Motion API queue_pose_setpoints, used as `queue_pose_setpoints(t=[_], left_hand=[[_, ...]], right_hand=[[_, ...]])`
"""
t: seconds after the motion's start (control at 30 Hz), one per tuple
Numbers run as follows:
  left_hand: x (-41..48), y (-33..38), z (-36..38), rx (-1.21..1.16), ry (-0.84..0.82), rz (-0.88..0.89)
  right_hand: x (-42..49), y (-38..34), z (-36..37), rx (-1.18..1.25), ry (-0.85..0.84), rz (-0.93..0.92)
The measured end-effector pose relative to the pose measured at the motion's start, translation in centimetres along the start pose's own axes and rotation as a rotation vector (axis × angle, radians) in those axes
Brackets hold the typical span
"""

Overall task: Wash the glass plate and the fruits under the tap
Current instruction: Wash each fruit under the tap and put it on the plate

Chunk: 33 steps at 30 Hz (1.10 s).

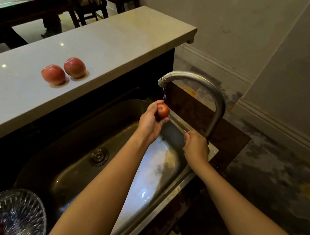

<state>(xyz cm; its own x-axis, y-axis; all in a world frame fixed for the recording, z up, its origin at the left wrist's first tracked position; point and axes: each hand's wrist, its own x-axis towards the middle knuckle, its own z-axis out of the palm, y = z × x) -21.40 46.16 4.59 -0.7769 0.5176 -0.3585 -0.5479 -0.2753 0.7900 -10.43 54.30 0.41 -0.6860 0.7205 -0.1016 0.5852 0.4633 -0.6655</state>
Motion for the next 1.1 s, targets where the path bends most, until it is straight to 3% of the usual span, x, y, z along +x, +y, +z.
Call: queue_pose_setpoints(t=[0.3,0.43,0.53,0.6,0.63,0.7,0.8,0.97,1.0,1.1], left_hand=[[0.9,-0.5,0.5,0.007,-0.001,-0.017],[1.0,-0.3,0.4,0.05,-0.037,-0.034],[1.2,0.2,0.7,0.145,-0.019,-0.089],[1.4,0.3,1.2,0.172,0.017,-0.094],[1.3,0.2,1.6,0.177,0.026,-0.081],[0.9,0.0,2.4,0.13,0.011,-0.063],[0.5,0.0,2.9,0.111,0.028,-0.031],[1.6,1.5,1.5,0.12,0.135,-0.019],[1.7,1.5,1.6,0.129,0.131,-0.033],[1.7,0.5,2.6,0.201,0.061,-0.046]], right_hand=[[0.0,-0.2,-0.1,-0.033,0.012,-0.004],[0.3,-1.5,-1.5,-0.201,-0.098,-0.028],[0.8,-3.9,-2.9,-0.316,0.047,-0.205],[1.6,-6.1,-3.1,-0.177,0.076,-0.302],[2.5,-7.1,-2.8,-0.06,-0.011,-0.284],[4.6,-8.4,-2.1,0.207,-0.226,-0.126],[6.7,-8.7,-1.3,0.56,-0.298,0.111],[5.0,-8.9,1.2,0.415,-0.343,-0.229],[5.2,-8.7,1.2,0.447,-0.341,-0.215],[6.9,-8.8,0.5,0.688,-0.2,0.115]])
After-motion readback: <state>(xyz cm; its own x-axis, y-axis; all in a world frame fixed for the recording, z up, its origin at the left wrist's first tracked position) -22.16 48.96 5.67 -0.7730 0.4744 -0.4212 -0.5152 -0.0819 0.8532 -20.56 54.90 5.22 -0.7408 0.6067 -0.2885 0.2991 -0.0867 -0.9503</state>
